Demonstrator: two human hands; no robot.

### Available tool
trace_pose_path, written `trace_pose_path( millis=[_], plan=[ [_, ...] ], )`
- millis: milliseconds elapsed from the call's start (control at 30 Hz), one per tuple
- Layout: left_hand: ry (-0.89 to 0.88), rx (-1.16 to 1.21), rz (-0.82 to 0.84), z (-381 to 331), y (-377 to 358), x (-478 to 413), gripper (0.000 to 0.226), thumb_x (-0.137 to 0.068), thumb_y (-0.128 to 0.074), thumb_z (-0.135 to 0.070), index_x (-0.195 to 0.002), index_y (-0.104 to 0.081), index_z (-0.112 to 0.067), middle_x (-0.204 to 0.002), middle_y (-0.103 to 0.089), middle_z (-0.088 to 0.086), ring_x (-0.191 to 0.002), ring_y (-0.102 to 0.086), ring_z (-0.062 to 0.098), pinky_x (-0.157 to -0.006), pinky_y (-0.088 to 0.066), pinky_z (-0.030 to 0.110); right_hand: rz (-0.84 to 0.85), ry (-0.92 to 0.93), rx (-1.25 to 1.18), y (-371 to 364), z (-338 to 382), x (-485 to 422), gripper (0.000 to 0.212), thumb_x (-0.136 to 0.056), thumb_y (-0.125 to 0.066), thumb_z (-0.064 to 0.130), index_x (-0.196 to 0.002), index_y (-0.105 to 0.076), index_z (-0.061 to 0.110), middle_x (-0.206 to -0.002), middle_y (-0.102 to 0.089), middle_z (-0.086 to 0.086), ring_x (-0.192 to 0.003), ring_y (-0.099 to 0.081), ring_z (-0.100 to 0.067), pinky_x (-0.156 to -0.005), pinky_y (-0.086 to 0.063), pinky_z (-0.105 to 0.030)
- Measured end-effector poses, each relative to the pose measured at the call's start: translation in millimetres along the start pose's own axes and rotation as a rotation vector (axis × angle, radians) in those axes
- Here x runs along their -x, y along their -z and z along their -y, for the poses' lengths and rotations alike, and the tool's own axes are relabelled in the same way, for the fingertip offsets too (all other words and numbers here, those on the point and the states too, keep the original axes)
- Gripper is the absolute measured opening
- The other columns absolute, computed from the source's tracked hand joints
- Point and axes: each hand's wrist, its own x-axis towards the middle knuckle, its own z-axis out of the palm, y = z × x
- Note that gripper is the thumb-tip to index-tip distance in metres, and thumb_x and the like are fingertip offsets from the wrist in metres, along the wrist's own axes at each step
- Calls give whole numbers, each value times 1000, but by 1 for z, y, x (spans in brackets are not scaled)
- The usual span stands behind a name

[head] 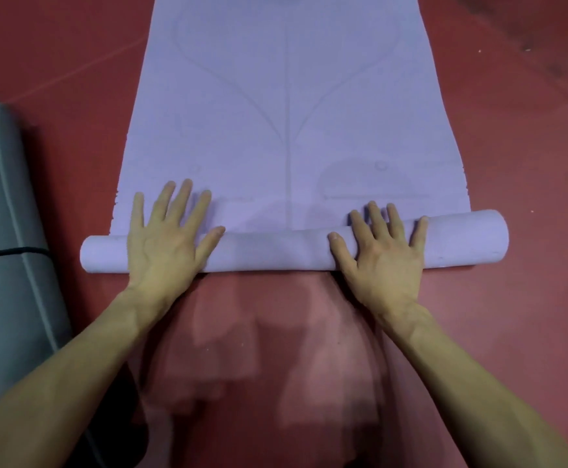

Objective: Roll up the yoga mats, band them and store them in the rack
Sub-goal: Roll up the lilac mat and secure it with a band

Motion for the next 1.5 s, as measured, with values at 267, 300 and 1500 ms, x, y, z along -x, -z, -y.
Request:
trace_pose_path(
  millis=[267, 300, 1500],
  plan=[
    [401, 236, -170, -31, -14, 1, 45, -106, -40, -34, -142, -64, -20, -150, -59, 0, -147, -45, 18, -127, -18, 50, 40, -55, -4, 2, 3, 3, 74, -102, -17, 66, -145, -56, 20, -154, -50, -5, -153, -29, -34, -121, -10, -67],
    [395, 242, -151, -28, -15, -5, 46, -104, -40, -33, -143, -63, -22, -151, -58, 0, -147, -44, 18, -126, -19, 48, 53, -66, -8, 2, 3, 0, 74, -101, -17, 66, -144, -57, 20, -153, -52, -5, -153, -30, -34, -121, -11, -67],
    [286, 186, 42, -25, -5, -8, 59, -104, -34, -40, -157, -44, -16, -162, -44, 5, -154, -34, 24, -125, -18, 53, 40, 20, -56, 1, -22, -11, 85, -100, -27, 72, -153, -47, 9, -168, -32, -11, -159, -21, -30, -129, -5, -55]
  ],
)
